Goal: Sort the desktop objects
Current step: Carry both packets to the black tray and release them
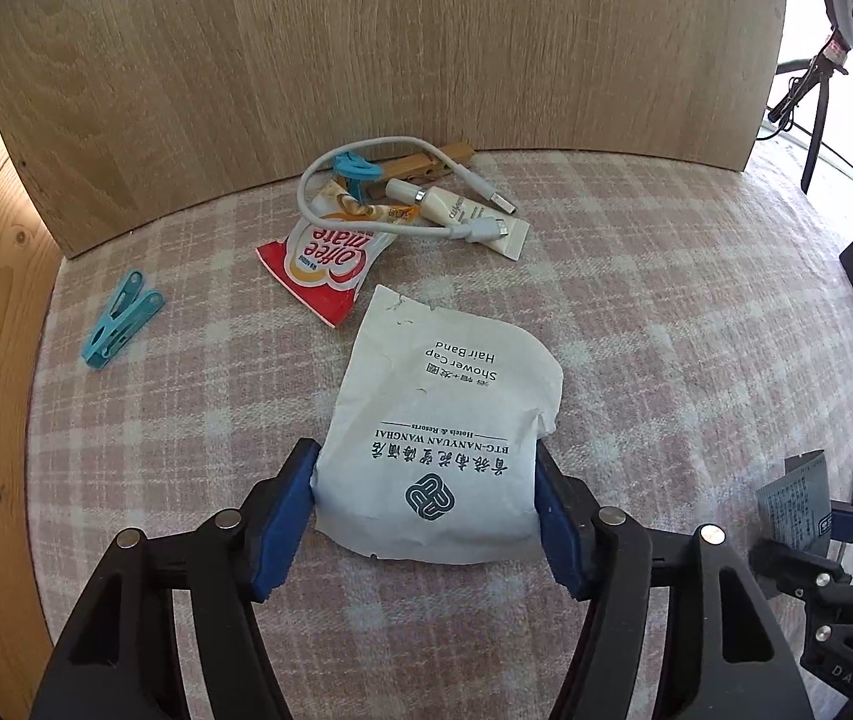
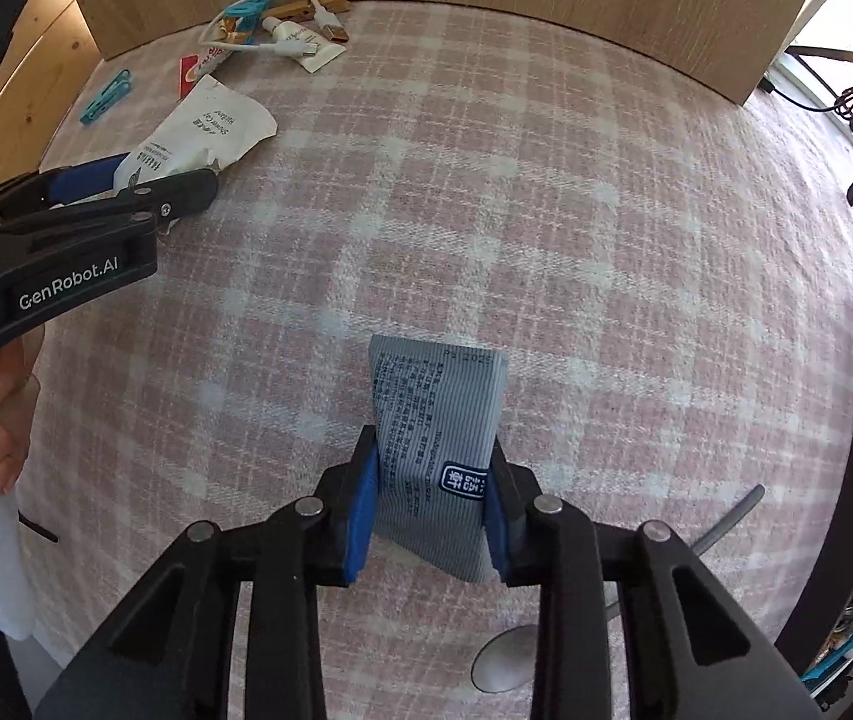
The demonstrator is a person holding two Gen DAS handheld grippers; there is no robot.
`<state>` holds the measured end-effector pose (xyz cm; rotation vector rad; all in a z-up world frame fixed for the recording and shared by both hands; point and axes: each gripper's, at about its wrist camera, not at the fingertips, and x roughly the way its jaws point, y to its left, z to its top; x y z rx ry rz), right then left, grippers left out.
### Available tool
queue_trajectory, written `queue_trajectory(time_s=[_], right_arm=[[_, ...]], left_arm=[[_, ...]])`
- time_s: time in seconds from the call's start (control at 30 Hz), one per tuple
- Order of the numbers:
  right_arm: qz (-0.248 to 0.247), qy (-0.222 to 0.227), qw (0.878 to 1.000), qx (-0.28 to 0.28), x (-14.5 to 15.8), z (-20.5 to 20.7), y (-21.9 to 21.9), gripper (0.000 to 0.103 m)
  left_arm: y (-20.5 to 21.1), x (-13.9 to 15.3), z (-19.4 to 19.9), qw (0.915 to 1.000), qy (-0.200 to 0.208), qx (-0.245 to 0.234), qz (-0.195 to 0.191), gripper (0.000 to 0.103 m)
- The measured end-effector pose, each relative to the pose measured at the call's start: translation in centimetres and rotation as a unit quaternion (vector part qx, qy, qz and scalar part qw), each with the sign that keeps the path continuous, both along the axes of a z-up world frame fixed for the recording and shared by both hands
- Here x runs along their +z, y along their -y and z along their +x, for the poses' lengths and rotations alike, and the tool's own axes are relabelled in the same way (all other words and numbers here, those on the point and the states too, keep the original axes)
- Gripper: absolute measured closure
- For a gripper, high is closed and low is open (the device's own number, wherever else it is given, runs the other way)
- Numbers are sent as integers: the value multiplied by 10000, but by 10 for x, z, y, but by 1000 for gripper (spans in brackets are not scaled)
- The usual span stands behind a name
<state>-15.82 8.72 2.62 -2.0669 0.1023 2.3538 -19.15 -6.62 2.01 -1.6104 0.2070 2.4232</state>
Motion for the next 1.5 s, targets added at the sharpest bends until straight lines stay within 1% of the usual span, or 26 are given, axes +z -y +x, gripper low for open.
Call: queue_trajectory(time_s=[0.1, 0.23, 0.33, 0.43, 0.53, 0.57, 0.63, 0.7, 0.73, 0.87, 0.97, 1.03, 1.13, 1.3, 1.4, 1.5], right_arm=[[-155, -54, 9998, -76, 4, 6, -9, 79], [-199, -191, 9996, 66, 13, 16, -19, 79], [-261, -302, 9992, 74, 23, 23, -31, 79], [-342, -408, 9986, 70, 35, 29, -44, 79], [-358, -529, 9980, 38, 45, 35, -60, 79], [-373, -565, 9977, -2, 49, 37, -67, 79], [-421, -667, 9968, -93, 42, 83, -113, 79], [-403, -808, 9957, -191, 49, 102, -138, 79], [-391, -881, 9950, -248, 52, 114, -153, 79], [-393, -1106, 9918, -514, 61, 124, -197, 79], [-322, -1281, 9884, -744, 73, 138, -241, 79], [-273, -1369, 9861, -897, 73, 139, -266, 79], [-186, -1442, 9825, -1163, 76, 149, -310, 79], [-92, -1446, 9768, -1578, 84, 176, -387, 79], [3, -1477, 9726, -1795, 89, 191, -422, 79], [43, -1494, 9686, -1986, 90, 200, -449, 79]], left_arm=[[-3, 4, 13, 9999, -4, 128, -83, 43], [-9, 12, 35, 9992, -15, 383, -144, 44], [-23, 19, 54, 9985, -62, 467, -276, 44], [-40, 30, 74, 9984, -74, 524, -181, 44], [-51, 47, 91, 9983, -241, 492, -179, 44], [-54, 54, 87, 9983, -271, 501, -140, 44], [-71, 72, 92, 9984, -340, 459, -51, 44], [-97, 81, 95, 9983, -447, 353, -81, 44], [-118, 97, 104, 9983, -501, 284, -97, 44], [-173, 111, 107, 9978, -657, -37, 24, 44], [-223, 126, 113, 9968, -732, -289, 162, 44], [-258, 135, 120, 9955, -787, -482, 218, 44], [-309, 143, 128, 9934, -851, -725, 266, 44], [-383, 149, 141, 9891, -775, -1138, 518, 44], [-423, 151, 152, 9852, -775, -1424, 552, 44], [-456, 151, 162, 9815, -762, -1670, 549, 44]])
